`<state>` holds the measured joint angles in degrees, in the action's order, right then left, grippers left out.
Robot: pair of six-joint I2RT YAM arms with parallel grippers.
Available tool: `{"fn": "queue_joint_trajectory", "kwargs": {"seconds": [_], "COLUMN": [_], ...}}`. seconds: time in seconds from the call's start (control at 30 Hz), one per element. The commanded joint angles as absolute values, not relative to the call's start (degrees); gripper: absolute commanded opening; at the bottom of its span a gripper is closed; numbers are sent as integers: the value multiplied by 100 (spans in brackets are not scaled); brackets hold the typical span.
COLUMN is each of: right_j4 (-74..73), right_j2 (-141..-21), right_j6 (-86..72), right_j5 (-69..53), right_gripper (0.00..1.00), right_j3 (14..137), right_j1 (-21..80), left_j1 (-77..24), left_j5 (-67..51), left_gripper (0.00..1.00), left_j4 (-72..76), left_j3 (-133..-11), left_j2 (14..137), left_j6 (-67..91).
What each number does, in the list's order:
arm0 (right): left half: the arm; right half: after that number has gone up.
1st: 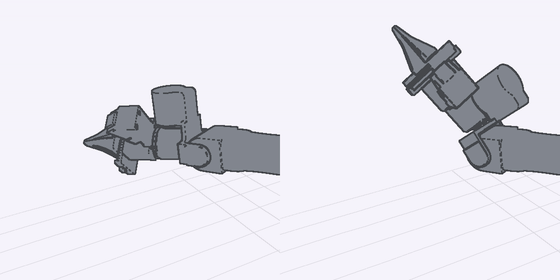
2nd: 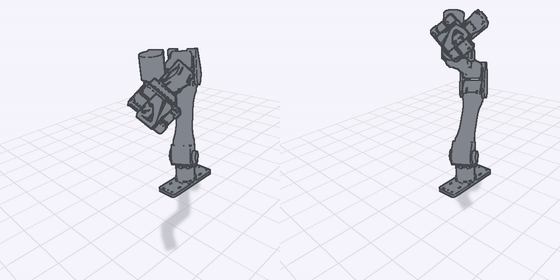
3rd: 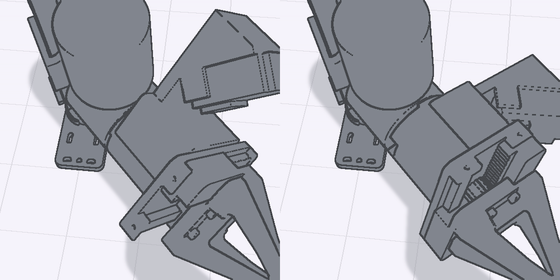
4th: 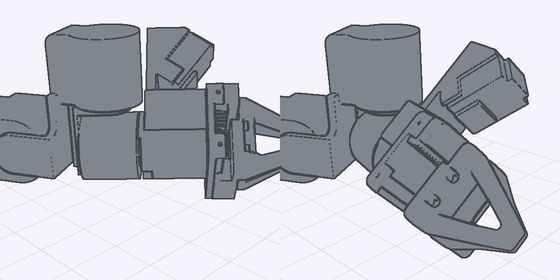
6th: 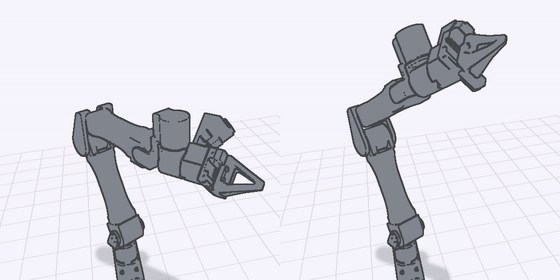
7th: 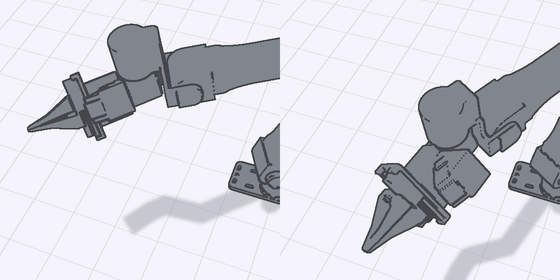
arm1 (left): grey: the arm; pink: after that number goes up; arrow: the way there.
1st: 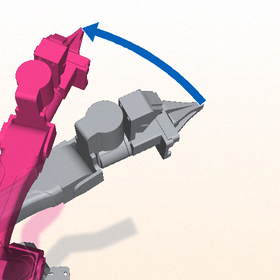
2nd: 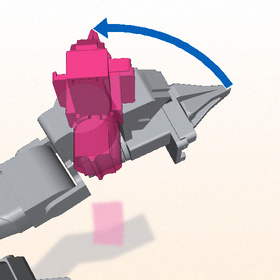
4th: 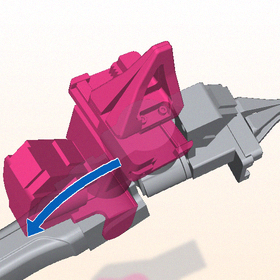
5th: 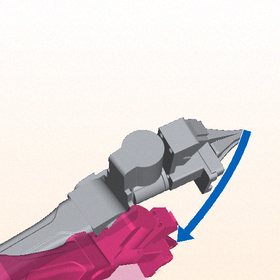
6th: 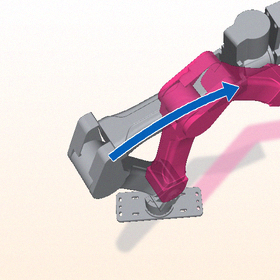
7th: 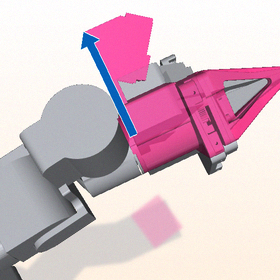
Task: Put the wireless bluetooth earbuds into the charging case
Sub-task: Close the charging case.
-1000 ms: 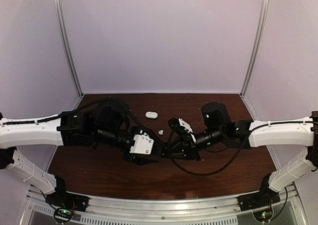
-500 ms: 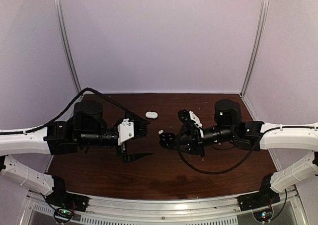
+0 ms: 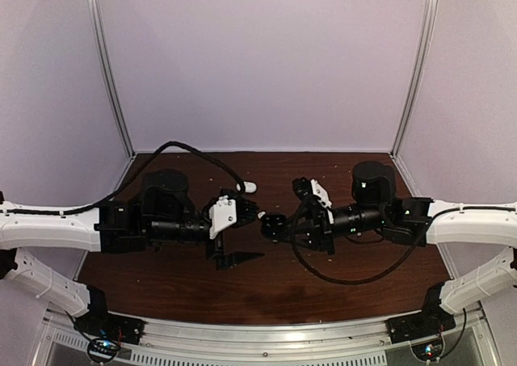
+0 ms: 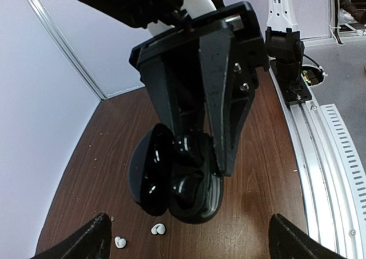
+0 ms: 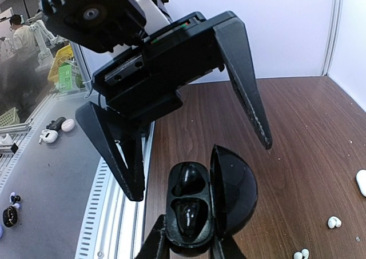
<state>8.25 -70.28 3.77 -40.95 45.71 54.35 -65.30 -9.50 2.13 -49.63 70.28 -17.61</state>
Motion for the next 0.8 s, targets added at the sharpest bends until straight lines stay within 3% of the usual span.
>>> {"fn": "queue_joint_trajectory", "kwargs": {"seconds": [0.0, 0.2, 0.57, 0.67, 0.77], "right_j4": [644, 698, 1095, 1224, 1503], "right_j2": [-6958, -6989, -6921, -6908, -6925], "right_j6": [576, 462, 29, -116, -444], "right_j5": [-4017, -3982, -4087, -4122, -4137], "right_gripper": [3, 3, 2, 2, 3], "right_j3": [4737, 4742, 4611, 4548, 4364], "right_j1": [5539, 5544, 5283, 5192, 4978], "left_j1": [-6521, -6574, -6747, -6750, -6667], "left_j5": [-1391, -2113, -2324, -1956, -1216], "left_gripper": [96, 87, 68, 69, 77], "left_j4": [606, 597, 38, 51, 569], "left_j3": [-5221, -5240, -5255, -5259, -5094], "left_j2": [7186, 7174, 6932, 6862, 6764], "left_j6": [-1794, -2104, -2670, -2568, -2042]}}
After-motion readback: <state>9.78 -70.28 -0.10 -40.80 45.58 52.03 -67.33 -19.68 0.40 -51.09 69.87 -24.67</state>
